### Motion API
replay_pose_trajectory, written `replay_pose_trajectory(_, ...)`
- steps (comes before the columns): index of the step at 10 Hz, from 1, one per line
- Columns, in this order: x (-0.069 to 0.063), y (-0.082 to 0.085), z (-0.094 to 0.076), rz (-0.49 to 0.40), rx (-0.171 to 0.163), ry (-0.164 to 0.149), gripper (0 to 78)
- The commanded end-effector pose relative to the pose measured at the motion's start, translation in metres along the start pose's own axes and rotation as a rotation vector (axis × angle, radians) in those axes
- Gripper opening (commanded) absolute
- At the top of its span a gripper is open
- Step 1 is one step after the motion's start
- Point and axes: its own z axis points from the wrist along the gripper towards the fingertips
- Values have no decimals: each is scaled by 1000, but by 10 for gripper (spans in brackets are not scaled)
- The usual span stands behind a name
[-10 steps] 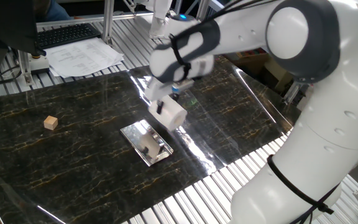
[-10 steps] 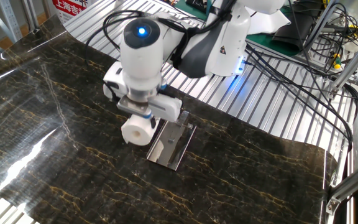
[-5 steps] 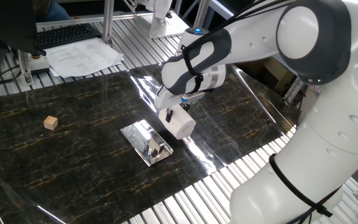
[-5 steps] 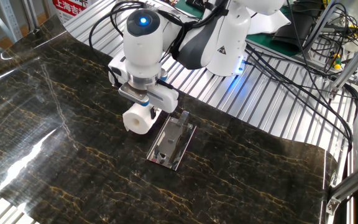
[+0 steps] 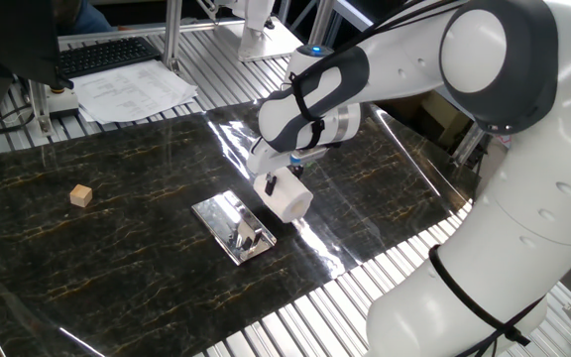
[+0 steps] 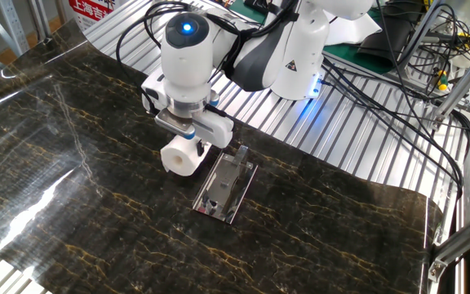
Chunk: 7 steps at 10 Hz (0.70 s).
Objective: Take the roll of paper down from the shelf
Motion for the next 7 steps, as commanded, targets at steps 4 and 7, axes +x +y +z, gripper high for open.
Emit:
replay_pose_trajectory(4,-1,-1,-1,2,1,-3,775)
replay_pose_trajectory(7,2,4,-12,5,-5,-4,775)
